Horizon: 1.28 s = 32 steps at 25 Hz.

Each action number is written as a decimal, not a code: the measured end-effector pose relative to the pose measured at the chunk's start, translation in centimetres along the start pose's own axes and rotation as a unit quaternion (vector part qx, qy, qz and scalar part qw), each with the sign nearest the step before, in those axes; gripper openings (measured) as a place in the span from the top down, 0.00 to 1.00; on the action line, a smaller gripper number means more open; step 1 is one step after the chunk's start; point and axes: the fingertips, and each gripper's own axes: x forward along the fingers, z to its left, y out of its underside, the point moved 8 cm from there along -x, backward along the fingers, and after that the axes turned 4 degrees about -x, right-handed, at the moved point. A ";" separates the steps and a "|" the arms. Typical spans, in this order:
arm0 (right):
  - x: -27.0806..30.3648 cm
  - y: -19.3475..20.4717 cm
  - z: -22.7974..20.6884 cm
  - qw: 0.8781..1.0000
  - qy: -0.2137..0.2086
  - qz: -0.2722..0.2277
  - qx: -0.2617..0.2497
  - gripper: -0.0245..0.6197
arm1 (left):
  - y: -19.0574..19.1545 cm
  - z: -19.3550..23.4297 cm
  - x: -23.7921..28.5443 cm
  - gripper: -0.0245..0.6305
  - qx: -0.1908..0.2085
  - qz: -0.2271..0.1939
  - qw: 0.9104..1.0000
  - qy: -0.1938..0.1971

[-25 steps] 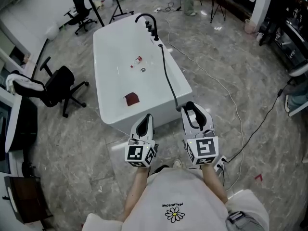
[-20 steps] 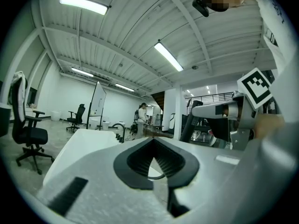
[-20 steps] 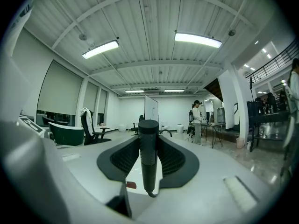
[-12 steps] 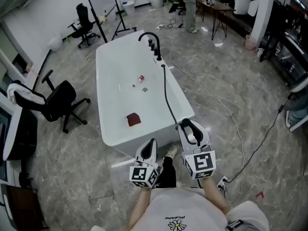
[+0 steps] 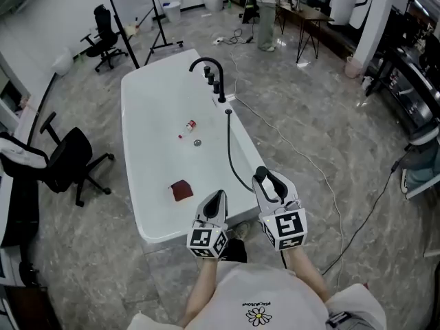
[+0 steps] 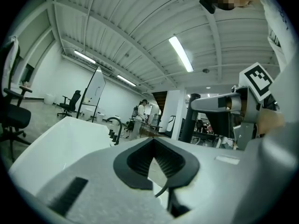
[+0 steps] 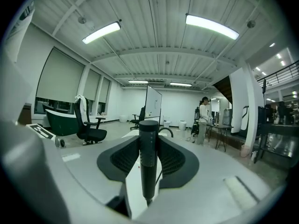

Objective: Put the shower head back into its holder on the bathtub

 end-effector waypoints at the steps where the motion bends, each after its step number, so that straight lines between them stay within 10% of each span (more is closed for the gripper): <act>1: 1.7 -0.7 -0.6 1.000 -0.003 -0.001 -0.003 0.76 | -0.4 1.3 1.3 0.96 -0.009 -0.004 1.000 -0.008; 14: 18.6 -9.3 -7.4 0.996 -0.001 -0.081 -0.044 0.76 | -2.0 8.9 16.8 0.82 0.017 0.055 0.996 0.064; 32: 29.0 -13.0 -22.1 0.983 -0.112 -0.143 0.000 0.76 | 12.5 9.3 35.5 0.68 -0.010 0.225 0.974 0.023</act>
